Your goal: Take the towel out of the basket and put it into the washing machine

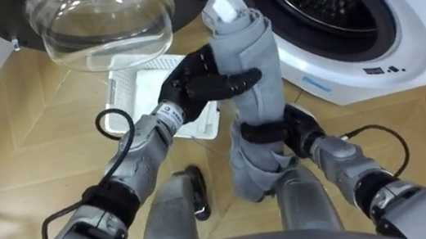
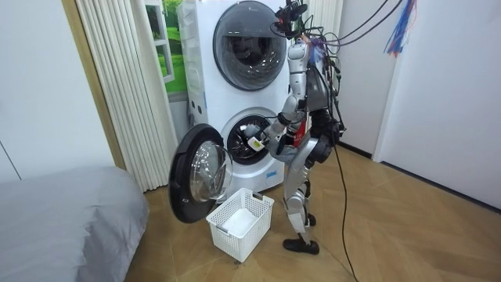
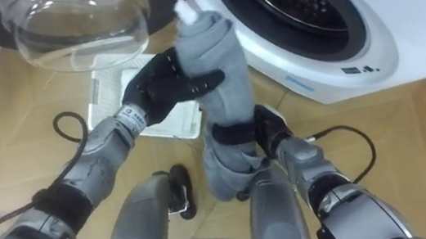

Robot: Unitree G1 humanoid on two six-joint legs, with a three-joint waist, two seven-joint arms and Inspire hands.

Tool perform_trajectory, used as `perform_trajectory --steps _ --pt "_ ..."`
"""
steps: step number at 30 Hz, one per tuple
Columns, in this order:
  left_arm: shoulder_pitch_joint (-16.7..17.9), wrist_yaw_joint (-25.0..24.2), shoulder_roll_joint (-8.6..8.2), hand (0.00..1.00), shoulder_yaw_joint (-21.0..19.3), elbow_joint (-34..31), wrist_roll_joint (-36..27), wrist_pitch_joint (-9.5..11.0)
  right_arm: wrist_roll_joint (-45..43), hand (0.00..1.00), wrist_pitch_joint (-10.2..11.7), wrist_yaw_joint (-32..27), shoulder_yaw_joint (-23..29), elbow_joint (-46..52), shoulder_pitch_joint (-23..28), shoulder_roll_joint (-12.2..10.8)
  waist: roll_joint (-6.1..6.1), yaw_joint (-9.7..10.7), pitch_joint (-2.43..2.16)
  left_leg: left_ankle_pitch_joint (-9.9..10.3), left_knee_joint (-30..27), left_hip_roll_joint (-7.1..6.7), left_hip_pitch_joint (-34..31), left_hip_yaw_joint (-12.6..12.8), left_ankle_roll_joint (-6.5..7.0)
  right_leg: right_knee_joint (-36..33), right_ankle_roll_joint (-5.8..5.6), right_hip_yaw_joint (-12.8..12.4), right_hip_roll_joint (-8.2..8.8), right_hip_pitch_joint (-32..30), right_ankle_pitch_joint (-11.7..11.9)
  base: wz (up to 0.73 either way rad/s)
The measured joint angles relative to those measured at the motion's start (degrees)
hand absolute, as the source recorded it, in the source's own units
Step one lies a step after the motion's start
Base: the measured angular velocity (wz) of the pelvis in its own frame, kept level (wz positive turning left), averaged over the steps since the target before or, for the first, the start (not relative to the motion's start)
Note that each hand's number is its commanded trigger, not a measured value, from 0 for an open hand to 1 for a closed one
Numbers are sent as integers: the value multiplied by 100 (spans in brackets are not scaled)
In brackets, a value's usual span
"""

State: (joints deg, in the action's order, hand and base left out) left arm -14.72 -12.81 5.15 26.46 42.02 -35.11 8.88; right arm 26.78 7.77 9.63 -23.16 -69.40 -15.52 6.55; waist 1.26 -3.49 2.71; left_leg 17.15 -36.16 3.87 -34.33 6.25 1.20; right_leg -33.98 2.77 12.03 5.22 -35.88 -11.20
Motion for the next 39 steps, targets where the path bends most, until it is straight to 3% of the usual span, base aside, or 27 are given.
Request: perform_trajectory --steps 3,7,10,15,22,30,35,39 --pt "242 349 20 0 -341 317 375 -16 53 100 -223 -74 226 -9 1 15 19 -58 10 -59 103 -67 -11 -12 -7 29 16 30 47 -20 -13 10" --pt "542 726 65 0 -562 543 684 -17 526 100 -315 -77 284 -204 -43 114 44 -210 10 -86 137 -77 -21 -53 -10 28 18 91 87 -11 -33 12" --pt "694 894 79 0 -658 688 832 -38 738 100 -416 -70 490 -346 -116 128 45 -233 10 -137 158 -168 -90 -137 -1 10 15 180 168 -43 -70 21" --pt "744 1014 52 0 -742 754 987 -201 1102 100 -630 -27 673 -539 -214 279 50 -325 15 -188 169 -262 -154 -227 50 -94 -41 326 323 -56 -123 21" --pt "774 1011 55 0 -815 803 982 -383 1490 100 -919 111 876 -935 -483 328 45 -332 23 -208 147 -341 -220 -335 89 -74 -97 445 394 -28 -155 13" --pt "786 1168 66 0 -826 409 978 -599 2501 100 -1278 225 1211 -1103 -683 706 0 -468 70 -242 127 -463 -393 -320 146 -368 -128 464 591 -279 -258 9" --pt "807 1264 103 0 -830 411 987 -606 3464 100 -1280 202 1591 -1103 -859 872 -10 -462 86 -244 92 -469 -420 -305 147 -414 -131 453 616 -323 -281 -1" --pt "890 1295 191 0 -836 108 986 -652 3901 100 -1285 168 2057 -1087 -1029 984 -109 -376 130 -244 29 -493 -459 -257 147 -496 -126 440 685 -387 -354 5"
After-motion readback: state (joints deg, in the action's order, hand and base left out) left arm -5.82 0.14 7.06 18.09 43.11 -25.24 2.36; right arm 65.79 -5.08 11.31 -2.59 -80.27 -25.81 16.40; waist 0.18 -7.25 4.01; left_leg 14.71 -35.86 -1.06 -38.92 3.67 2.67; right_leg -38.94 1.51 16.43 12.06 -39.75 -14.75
